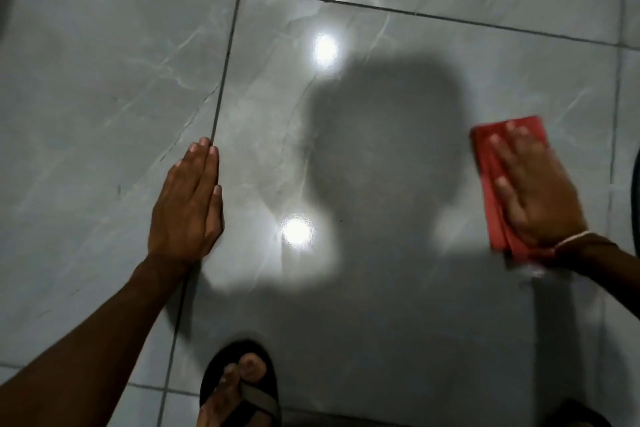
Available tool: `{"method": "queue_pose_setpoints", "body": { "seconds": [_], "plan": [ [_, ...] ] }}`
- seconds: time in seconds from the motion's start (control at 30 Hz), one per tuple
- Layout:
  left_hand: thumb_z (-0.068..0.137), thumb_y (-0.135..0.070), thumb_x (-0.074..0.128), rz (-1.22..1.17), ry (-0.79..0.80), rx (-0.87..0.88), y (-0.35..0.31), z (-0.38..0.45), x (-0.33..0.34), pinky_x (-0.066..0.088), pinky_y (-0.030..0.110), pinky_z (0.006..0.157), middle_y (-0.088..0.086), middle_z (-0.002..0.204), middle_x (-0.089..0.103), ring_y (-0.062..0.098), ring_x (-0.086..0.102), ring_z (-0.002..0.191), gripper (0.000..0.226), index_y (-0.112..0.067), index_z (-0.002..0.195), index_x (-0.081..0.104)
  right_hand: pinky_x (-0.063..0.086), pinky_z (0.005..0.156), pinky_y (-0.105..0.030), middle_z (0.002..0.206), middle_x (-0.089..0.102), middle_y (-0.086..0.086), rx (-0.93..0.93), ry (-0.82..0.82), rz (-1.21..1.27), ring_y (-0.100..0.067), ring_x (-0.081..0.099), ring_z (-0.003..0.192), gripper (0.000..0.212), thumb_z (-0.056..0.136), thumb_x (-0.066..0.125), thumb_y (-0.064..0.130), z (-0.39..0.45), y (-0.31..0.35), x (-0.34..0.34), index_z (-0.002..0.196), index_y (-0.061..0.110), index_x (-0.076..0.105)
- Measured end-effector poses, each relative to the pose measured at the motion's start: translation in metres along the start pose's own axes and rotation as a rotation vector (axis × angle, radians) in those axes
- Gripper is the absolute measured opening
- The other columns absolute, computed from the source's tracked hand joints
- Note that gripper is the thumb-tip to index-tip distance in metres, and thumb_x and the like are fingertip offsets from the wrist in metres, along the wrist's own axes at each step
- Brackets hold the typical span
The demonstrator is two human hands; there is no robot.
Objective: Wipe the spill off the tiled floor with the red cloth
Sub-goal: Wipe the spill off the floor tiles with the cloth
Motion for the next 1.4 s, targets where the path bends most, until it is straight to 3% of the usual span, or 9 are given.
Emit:
{"method": "queue_pose_setpoints", "body": {
  "seconds": [0.13, 0.2, 0.37, 0.53, 0.7, 0.83, 1.1, 1.27, 1.4],
  "plan": [
    [0.104, -0.020, 0.034, -0.012, 0.001, -0.055, -0.010, 0.004, 0.002, 0.012, 0.036, 0.129, 0.014, 0.169, 0.025, 0.025, 0.019, 0.158, 0.059, -0.004, 0.160, 0.026, 0.019, 0.130, -0.054, 0.171, 0.018, -0.020, 0.557, -0.206, 0.098, -0.036, 0.018, 0.159, 0.065, 0.105, 0.026, 0.039, 0.067, 0.033, -0.002, 0.163, 0.010, 0.018],
    [0.104, -0.020, 0.033, -0.004, -0.034, -0.093, -0.016, 0.002, 0.005, 0.011, 0.036, 0.129, 0.016, 0.169, 0.025, 0.026, 0.019, 0.158, 0.059, -0.002, 0.160, 0.026, 0.018, 0.131, -0.054, 0.170, 0.020, -0.022, 0.628, -0.287, 0.161, -0.038, 0.020, 0.159, 0.064, 0.104, 0.031, 0.033, 0.097, 0.092, 0.001, 0.162, 0.007, 0.021],
    [0.105, -0.019, 0.031, 0.012, -0.076, -0.117, -0.019, 0.001, 0.010, 0.014, 0.040, 0.128, 0.020, 0.168, 0.026, 0.031, 0.023, 0.157, 0.057, -0.001, 0.159, 0.027, 0.021, 0.129, -0.050, 0.171, 0.023, -0.014, -0.088, -0.121, 0.150, -0.030, 0.017, 0.160, 0.061, 0.105, 0.038, 0.029, 0.071, 0.255, 0.043, 0.162, 0.013, 0.024],
    [0.107, -0.023, 0.025, 0.009, -0.077, -0.115, -0.019, 0.000, 0.011, 0.009, 0.035, 0.129, 0.018, 0.169, 0.025, 0.018, 0.012, 0.158, 0.058, -0.004, 0.161, 0.023, 0.019, 0.132, -0.045, 0.170, 0.026, -0.012, -0.531, 0.023, 0.078, -0.025, 0.019, 0.160, 0.056, 0.108, 0.036, 0.035, -0.005, 0.169, 0.042, 0.160, 0.016, 0.030],
    [0.108, -0.023, 0.025, 0.025, -0.096, -0.123, -0.018, 0.000, 0.013, 0.007, 0.033, 0.131, 0.017, 0.169, 0.024, 0.016, 0.009, 0.158, 0.057, -0.006, 0.162, 0.021, 0.025, 0.126, -0.063, 0.170, 0.026, -0.013, 0.140, -0.066, 0.036, -0.030, 0.024, 0.159, 0.062, 0.103, 0.037, 0.042, -0.002, 0.014, 0.009, 0.161, 0.025, 0.024],
    [0.106, -0.020, 0.028, 0.029, -0.103, -0.153, -0.021, 0.001, 0.012, 0.004, 0.030, 0.130, 0.017, 0.169, 0.025, 0.019, 0.012, 0.158, 0.057, -0.005, 0.161, 0.023, 0.014, 0.129, -0.063, 0.172, 0.021, -0.012, 0.554, -0.175, 0.106, -0.030, 0.017, 0.160, 0.065, 0.102, 0.035, 0.047, 0.012, 0.043, 0.015, 0.162, 0.025, 0.025],
    [0.104, -0.019, 0.028, -0.007, 0.007, -0.194, -0.038, 0.004, -0.002, 0.012, 0.045, 0.129, 0.024, 0.167, 0.023, 0.035, 0.020, 0.157, 0.060, 0.005, 0.158, 0.024, 0.036, 0.124, -0.054, 0.162, 0.045, -0.010, 0.120, -0.201, 0.239, -0.026, 0.041, 0.151, 0.069, 0.084, 0.050, 0.013, 0.019, 0.202, 0.041, 0.153, 0.021, 0.046],
    [0.103, -0.029, 0.025, -0.030, 0.105, -0.091, -0.104, 0.010, -0.049, 0.028, 0.061, 0.122, 0.030, 0.162, 0.029, 0.043, 0.028, 0.151, 0.064, 0.010, 0.153, 0.031, 0.043, 0.120, -0.056, 0.154, 0.054, -0.014, 0.135, -0.083, 0.578, -0.032, 0.049, 0.145, 0.078, 0.066, 0.069, 0.000, 0.012, 0.180, -0.007, 0.143, 0.006, 0.058],
    [0.100, -0.021, 0.032, -0.039, 0.118, 0.077, -0.206, 0.038, -0.119, 0.036, 0.062, 0.116, 0.031, 0.159, 0.034, 0.047, 0.033, 0.148, 0.060, 0.013, 0.149, 0.038, 0.032, 0.128, -0.038, 0.160, 0.046, -0.013, 0.344, -0.161, 0.827, -0.025, 0.038, 0.151, 0.075, 0.074, 0.047, -0.010, -0.011, 0.137, -0.114, 0.147, 0.006, 0.052]
  ]
}}
Point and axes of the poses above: each hand's wrist, its own z-axis towards the middle knuckle, its own x-axis out of the palm, y = z × x, the point moved 3 cm from there along z, towards the middle knuckle
